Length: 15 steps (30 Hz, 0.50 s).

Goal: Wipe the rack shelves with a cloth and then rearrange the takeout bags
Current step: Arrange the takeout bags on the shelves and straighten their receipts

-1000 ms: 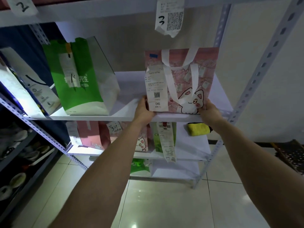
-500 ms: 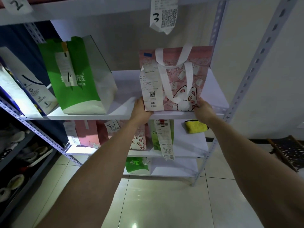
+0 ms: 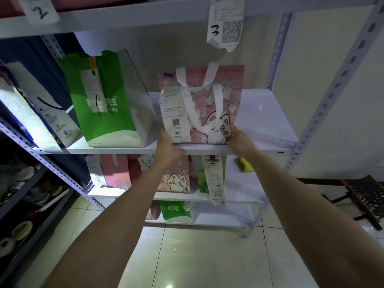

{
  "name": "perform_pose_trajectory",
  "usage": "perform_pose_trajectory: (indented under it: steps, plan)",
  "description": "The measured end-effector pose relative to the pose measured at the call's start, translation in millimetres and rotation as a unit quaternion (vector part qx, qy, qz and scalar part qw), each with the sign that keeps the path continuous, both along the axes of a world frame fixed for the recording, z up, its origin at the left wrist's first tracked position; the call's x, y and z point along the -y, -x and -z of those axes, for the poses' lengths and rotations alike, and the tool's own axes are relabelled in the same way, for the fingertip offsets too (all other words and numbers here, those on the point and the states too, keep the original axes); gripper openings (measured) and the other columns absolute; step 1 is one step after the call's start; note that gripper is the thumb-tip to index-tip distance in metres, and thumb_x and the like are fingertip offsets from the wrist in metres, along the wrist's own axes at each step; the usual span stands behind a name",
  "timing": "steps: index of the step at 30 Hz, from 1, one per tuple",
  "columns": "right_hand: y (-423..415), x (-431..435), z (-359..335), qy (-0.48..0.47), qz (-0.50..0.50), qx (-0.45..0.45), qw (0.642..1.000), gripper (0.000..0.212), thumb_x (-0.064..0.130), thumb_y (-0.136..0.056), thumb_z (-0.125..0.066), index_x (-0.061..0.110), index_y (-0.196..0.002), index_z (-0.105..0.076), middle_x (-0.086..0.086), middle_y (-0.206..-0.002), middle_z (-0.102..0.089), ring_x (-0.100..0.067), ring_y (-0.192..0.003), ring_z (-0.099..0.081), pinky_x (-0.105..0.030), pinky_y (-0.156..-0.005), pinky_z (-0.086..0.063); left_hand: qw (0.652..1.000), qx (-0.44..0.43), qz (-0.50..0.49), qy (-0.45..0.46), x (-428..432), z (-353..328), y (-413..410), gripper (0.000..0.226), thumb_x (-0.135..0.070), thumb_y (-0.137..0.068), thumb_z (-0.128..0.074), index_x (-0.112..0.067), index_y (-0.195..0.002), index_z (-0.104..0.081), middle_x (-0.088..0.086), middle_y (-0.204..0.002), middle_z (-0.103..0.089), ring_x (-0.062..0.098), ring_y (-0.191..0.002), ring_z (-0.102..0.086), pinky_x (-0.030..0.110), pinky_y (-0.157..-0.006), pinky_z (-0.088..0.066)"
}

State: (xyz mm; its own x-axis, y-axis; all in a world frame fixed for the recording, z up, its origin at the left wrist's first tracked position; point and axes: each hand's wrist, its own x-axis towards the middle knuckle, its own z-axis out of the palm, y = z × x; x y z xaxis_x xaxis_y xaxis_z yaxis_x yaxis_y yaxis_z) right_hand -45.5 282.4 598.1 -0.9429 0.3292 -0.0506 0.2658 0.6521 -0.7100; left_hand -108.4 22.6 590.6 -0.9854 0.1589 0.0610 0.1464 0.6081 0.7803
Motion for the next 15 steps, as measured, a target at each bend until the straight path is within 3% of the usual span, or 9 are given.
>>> perform_pose_trajectory:
  steps: [3, 5, 6, 8, 11, 13, 15]
  plan:
    - [21, 32, -5, 0.010, -0.012, 0.015, 1.000, 0.046, 0.015, -0.107, -0.045, 0.017, -0.152, -0.045, -0.015, -0.142, -0.064, -0.040, -0.130, -0.058, -0.040, -0.103, -0.048, 0.999, 0.018, -0.006, 0.034, 25, -10, 13, 0.114, -0.004, -0.083, -0.082, -0.010, -0.169, -0.006, 0.010, -0.163, -0.042, 0.030, -0.150, -0.043, 0.046, -0.124, -0.041]
    - [24, 43, -7, 0.042, 0.014, 0.003, 0.999, 0.047, 0.015, -0.105, -0.046, 0.018, -0.152, -0.045, -0.012, -0.142, -0.063, -0.038, -0.131, -0.058, -0.046, -0.110, -0.049, 0.999, 0.010, -0.002, 0.051, 36, -12, 12, 0.107, -0.007, -0.086, -0.081, -0.005, -0.168, -0.013, 0.015, -0.166, -0.035, 0.035, -0.153, -0.037, 0.051, -0.126, -0.038]
    - [20, 49, -7, 0.066, 0.043, -0.020, 0.997, 0.046, 0.015, -0.104, -0.046, 0.019, -0.150, -0.047, -0.008, -0.139, -0.065, -0.036, -0.129, -0.059, -0.046, -0.109, -0.050, 0.999, -0.009, -0.001, 0.044, 43, -10, 7, 0.101, -0.008, -0.087, -0.080, -0.006, -0.168, -0.020, 0.015, -0.166, -0.035, 0.033, -0.152, -0.038, 0.047, -0.127, -0.037]
    - [-1, 70, -1, 0.122, 0.150, -0.125, 0.973, 0.043, 0.010, -0.099, -0.047, 0.021, -0.140, -0.051, 0.004, -0.128, -0.065, -0.026, -0.121, -0.062, -0.042, -0.101, -0.053, 0.996, -0.083, -0.008, 0.012, 59, 6, -12, 0.080, -0.009, -0.089, -0.079, -0.013, -0.159, -0.041, 0.010, -0.156, -0.044, 0.025, -0.139, -0.050, 0.034, -0.116, -0.047]
    - [-36, 119, 29, 0.073, 0.299, -0.285, 0.908, 0.033, 0.009, -0.092, -0.049, 0.024, -0.120, -0.055, 0.006, -0.112, -0.063, -0.015, -0.104, -0.060, -0.034, -0.088, -0.053, 0.983, -0.174, -0.057, -0.017, 89, 46, -33, 0.036, -0.010, -0.090, -0.072, -0.015, -0.123, -0.060, 0.004, -0.123, -0.055, 0.023, -0.101, -0.061, 0.043, -0.086, -0.059]
    - [-49, 162, 58, 0.055, 0.243, -0.263, 0.932, 0.018, 0.018, -0.091, -0.048, 0.028, -0.105, -0.057, 0.009, -0.095, -0.063, -0.009, -0.087, -0.060, -0.029, -0.073, -0.049, 0.990, -0.131, -0.054, -0.007, 110, 73, -31, 0.021, -0.006, -0.090, -0.068, -0.011, -0.109, -0.062, 0.004, -0.109, -0.057, 0.025, -0.090, -0.060, 0.050, -0.080, -0.056]
    - [-47, 198, 92, 0.058, 0.124, -0.158, 0.978, 0.017, 0.016, -0.095, -0.053, 0.028, -0.099, -0.063, 0.014, -0.088, -0.065, 0.002, -0.078, -0.060, -0.025, -0.067, -0.047, 0.998, -0.038, -0.035, 0.031, 128, 97, -17, 0.023, -0.003, -0.089, -0.070, -0.006, -0.111, -0.064, 0.010, -0.111, -0.059, 0.029, -0.097, -0.062, 0.052, -0.088, -0.056]
